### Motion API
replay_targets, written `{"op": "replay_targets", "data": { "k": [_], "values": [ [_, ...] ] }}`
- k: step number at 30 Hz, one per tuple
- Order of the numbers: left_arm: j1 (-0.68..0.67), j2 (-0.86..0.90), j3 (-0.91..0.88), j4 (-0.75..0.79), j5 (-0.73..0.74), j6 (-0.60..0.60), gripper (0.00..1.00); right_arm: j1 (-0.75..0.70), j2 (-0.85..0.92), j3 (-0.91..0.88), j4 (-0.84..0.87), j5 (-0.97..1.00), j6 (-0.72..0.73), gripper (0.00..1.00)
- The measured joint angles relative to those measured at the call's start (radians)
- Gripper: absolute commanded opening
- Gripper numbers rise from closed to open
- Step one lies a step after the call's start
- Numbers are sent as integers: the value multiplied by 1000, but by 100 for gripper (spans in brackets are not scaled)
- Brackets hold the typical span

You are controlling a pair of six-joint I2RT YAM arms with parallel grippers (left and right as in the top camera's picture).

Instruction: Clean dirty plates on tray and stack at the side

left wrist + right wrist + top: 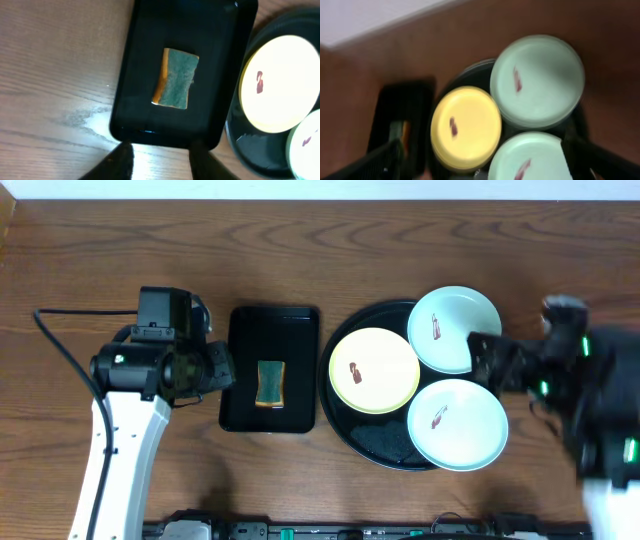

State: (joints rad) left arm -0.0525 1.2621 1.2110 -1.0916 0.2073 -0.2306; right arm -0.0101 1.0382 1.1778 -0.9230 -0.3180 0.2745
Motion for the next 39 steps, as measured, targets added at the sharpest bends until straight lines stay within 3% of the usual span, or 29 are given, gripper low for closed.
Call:
{"op": "replay_targets", "data": {
  "k": [3,5,9,13,18,28,32,39],
  "values": [
    [0,31,-1,16,0,-2,66,0,189,149,-129,-58,-26,97],
    [0,57,-1,25,0,-5,68,0,276,199,-153,-134,-74,77],
    [0,108,-1,33,0,-4,72,26,365,215,-183,-208,-128,73],
    [0,146,-1,57,0,-5,73,144,427,216,-212,-89,-125,72],
    [0,158,-1,61,0,-5,73,303,544,217,-214,122,-91,46],
    [0,158,-1,63,0,-5,73,332,822,217,-172,308,-7,46],
    [0,158,-1,63,0,-5,73,332,891,217,-142,314,2,33],
    [0,158,-1,63,0,-5,73,332,970,217,-99,280,7,30]
  ]
}}
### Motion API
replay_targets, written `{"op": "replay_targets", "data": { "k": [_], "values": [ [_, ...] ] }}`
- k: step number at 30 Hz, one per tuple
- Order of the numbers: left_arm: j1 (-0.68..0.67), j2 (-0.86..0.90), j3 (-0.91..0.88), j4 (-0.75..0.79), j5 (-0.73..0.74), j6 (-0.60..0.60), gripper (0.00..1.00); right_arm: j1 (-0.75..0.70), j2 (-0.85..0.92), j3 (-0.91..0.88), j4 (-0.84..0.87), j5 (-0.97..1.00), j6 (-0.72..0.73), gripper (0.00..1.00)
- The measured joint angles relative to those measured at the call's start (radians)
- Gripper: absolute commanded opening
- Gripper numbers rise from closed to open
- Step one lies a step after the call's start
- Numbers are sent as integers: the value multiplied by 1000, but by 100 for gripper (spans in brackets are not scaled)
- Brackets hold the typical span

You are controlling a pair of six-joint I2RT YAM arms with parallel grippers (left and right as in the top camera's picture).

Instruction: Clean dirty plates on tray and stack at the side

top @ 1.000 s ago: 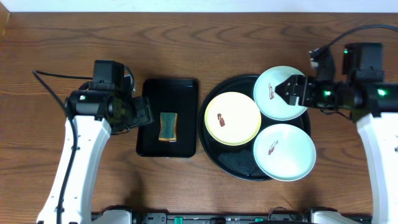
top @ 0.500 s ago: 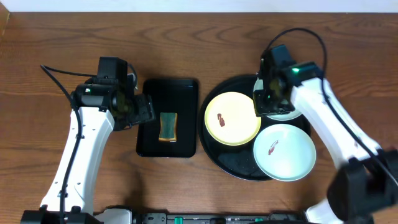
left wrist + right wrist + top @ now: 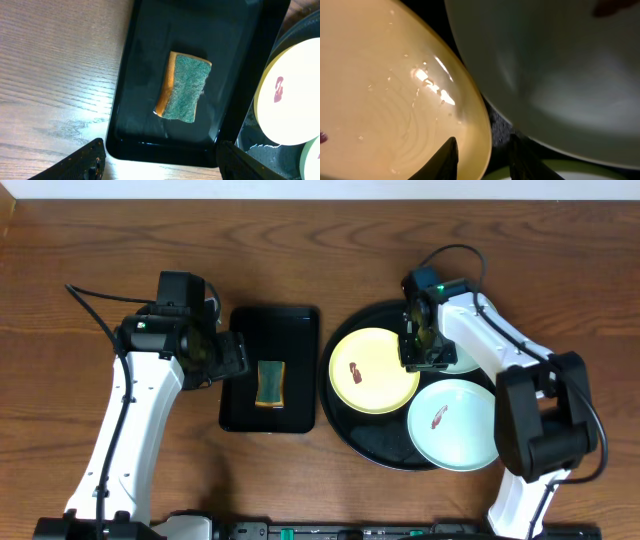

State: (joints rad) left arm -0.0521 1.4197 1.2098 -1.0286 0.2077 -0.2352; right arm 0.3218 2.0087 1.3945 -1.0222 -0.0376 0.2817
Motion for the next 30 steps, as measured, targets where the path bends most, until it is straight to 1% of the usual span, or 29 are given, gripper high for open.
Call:
{"op": "replay_targets", "data": {
  "k": [2,5,9,13,14,15,18,20,25,30],
  "values": [
    [0,0,0,0,0,0,73,0,14,0,2,-6,-1,28],
    [0,0,0,0,0,0,73,0,28,0,7,-12,-2,13],
    [0,0,0,0,-3,0,73,3,31,0,19,-14,3,11],
    [0,0,0,4,-4,0,72,13,31,0,18,-15,0,11],
    [0,0,-2,10,-5,0,72,14,31,0,18,-15,-1,10],
    [0,0,-6,20,-5,0,72,14,31,0,18,-15,-2,6],
    [-2,0,-27,50,-5,0,71,16,31,1,26,-15,-4,4],
    [-4,0,-48,76,-5,0,68,16,31,2,28,-16,-4,3],
    [-21,0,-135,175,-7,0,69,16,31,5,32,-20,-4,4],
    [-61,0,-249,352,-11,0,68,16,30,5,38,-22,-4,6]
  ]
}}
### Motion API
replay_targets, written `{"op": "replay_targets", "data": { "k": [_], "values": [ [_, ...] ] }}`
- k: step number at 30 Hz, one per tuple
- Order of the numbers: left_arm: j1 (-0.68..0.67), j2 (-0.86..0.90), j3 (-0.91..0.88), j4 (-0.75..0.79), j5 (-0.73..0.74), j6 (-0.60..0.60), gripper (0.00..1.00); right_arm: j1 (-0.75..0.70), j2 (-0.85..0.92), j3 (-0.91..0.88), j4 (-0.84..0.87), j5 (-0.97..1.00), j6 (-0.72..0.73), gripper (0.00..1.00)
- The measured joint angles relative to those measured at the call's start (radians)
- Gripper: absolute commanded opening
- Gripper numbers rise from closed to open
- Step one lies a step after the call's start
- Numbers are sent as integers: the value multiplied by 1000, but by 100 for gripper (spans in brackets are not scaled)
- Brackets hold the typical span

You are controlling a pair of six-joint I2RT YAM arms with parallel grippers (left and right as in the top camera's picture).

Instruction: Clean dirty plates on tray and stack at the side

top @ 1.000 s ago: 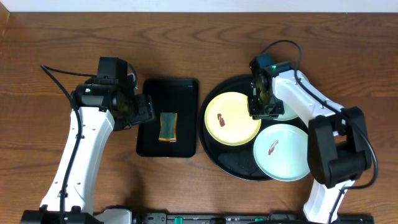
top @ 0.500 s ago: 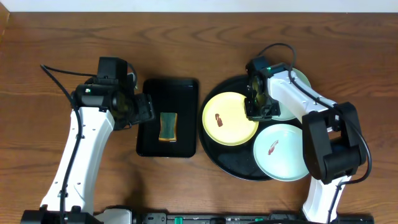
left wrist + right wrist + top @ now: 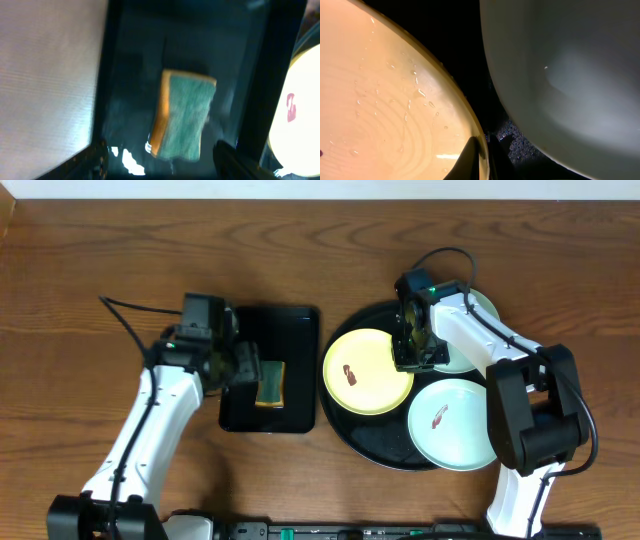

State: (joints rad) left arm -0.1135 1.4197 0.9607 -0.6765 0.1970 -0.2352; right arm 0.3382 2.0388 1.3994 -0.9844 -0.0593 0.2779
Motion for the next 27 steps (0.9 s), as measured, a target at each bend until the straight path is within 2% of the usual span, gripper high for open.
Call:
{"op": "replay_targets", "data": {
  "k": [4,10,17,19,23,25,27],
  "values": [
    [-37,0,-63,105,-5,0,68,1,0,0,2,0,0,6],
    [-92,28,-82,112,-51,0,69,1,0,0,2,0,0,6],
    [-174,163,-84,114,-76,0,69,1,0,0,2,0,0,6],
    [-180,195,-84,116,-78,-5,61,1,0,0,2,0,0,7],
    [-180,222,-84,108,-87,-20,23,1,0,0,3,0,0,9],
    [-180,222,-84,106,-90,-25,8,1,0,0,3,0,0,10],
    [-181,222,-84,106,-93,-24,9,1,0,0,3,0,0,12]
  ]
}}
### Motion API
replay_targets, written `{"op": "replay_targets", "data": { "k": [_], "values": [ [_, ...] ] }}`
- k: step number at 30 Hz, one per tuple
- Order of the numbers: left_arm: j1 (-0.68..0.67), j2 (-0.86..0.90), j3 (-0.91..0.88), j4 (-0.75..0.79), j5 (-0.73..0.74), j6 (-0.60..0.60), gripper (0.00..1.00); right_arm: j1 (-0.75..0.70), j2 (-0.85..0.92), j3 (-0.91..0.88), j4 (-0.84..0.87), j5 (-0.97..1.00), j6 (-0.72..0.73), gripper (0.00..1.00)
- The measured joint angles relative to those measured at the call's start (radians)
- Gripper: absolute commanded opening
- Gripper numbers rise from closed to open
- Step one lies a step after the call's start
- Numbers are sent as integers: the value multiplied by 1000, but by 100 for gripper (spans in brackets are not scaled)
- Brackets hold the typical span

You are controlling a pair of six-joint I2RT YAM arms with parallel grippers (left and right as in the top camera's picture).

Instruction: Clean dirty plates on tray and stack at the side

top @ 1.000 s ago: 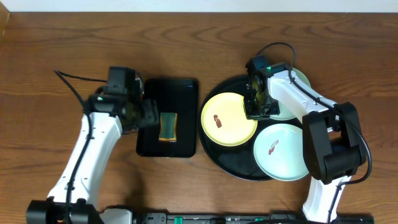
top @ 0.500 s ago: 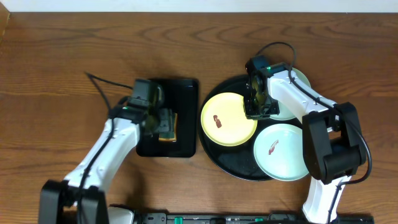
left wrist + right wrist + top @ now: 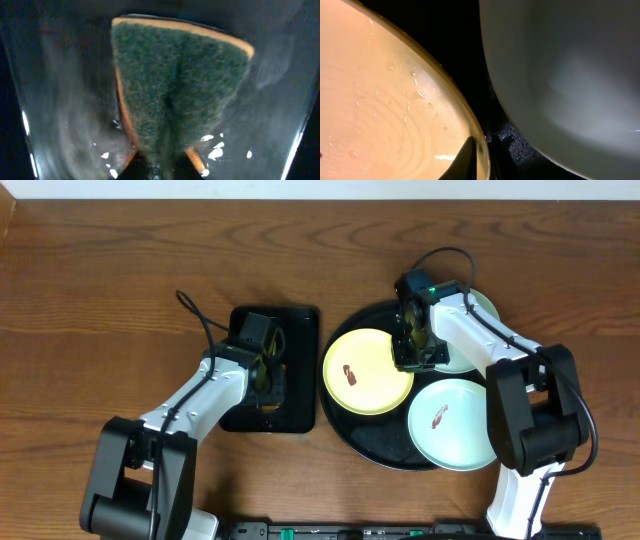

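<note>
A green sponge [image 3: 180, 85] with an orange underside lies in the black rectangular tray [image 3: 300, 330]. My left gripper [image 3: 161, 167] is shut on its near end, which is creased; in the overhead view the left gripper [image 3: 267, 372] covers it. A yellow plate [image 3: 360, 375] with a red stain rests on the round black tray [image 3: 380, 448]. My right gripper [image 3: 409, 352] is shut on that plate's right rim, which the right wrist view shows between the fingers [image 3: 470, 155]. Two pale green plates share the round tray, one stained [image 3: 450, 425], one [image 3: 485, 308] partly under my right arm.
The round tray and the rectangular tray stand side by side at mid-table on brown wood [image 3: 120, 270]. The pale green plate [image 3: 570, 75] lies close beside the yellow plate [image 3: 380, 100]. A black cable [image 3: 190, 310] trails from my left arm.
My left gripper was open above the sponge; now it is down in the rectangular tray and shut on the sponge's end. My right gripper still holds the yellow plate's rim.
At first my left gripper hung left of the rectangular tray and my right arm was at the table's right edge. Then the right gripper stood open at the yellow plate's rim, then shut on it. The left gripper was open over the sponge and now grips it.
</note>
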State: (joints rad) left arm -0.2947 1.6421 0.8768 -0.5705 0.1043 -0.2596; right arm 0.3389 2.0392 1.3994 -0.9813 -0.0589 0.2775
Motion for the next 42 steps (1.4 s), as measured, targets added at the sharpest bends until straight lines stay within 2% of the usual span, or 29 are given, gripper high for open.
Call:
{"op": "replay_targets", "data": {
  "k": [1,2,3,8,15,20,21,22,23,24,25,26,27,28,29,42],
  "values": [
    [0,0,0,0,0,2,28,0,0,0,0,0,0,12],
    [0,0,0,-3,0,6,58,0,0,0,0,0,0,13],
    [0,0,0,-10,-1,6,67,0,0,0,0,0,0,13],
    [0,0,18,-56,-7,19,68,0,0,0,0,0,0,14],
    [0,0,59,72,-59,29,64,0,0,0,0,0,0,13],
    [0,2,59,80,-72,32,64,0,0,0,0,0,0,13],
    [0,5,59,82,-75,32,60,0,0,0,0,0,0,14],
    [0,11,59,85,-77,30,50,0,0,0,0,0,0,14],
    [0,19,59,87,-78,26,34,0,0,0,0,0,0,14],
    [0,31,59,90,-79,28,25,0,0,0,0,0,0,14],
    [0,43,59,94,-80,29,22,0,0,0,0,0,0,14],
    [-1,53,59,99,-82,28,22,0,0,0,0,0,0,14],
    [-1,59,59,102,-82,31,35,0,0,0,1,0,0,15],
    [-1,60,59,103,-82,37,56,0,0,0,1,0,0,15],
    [-1,60,59,103,-82,38,64,0,0,0,2,0,0,16],
    [-1,63,59,-2,-81,32,61,9,0,0,29,2,0,16]
  ]
}}
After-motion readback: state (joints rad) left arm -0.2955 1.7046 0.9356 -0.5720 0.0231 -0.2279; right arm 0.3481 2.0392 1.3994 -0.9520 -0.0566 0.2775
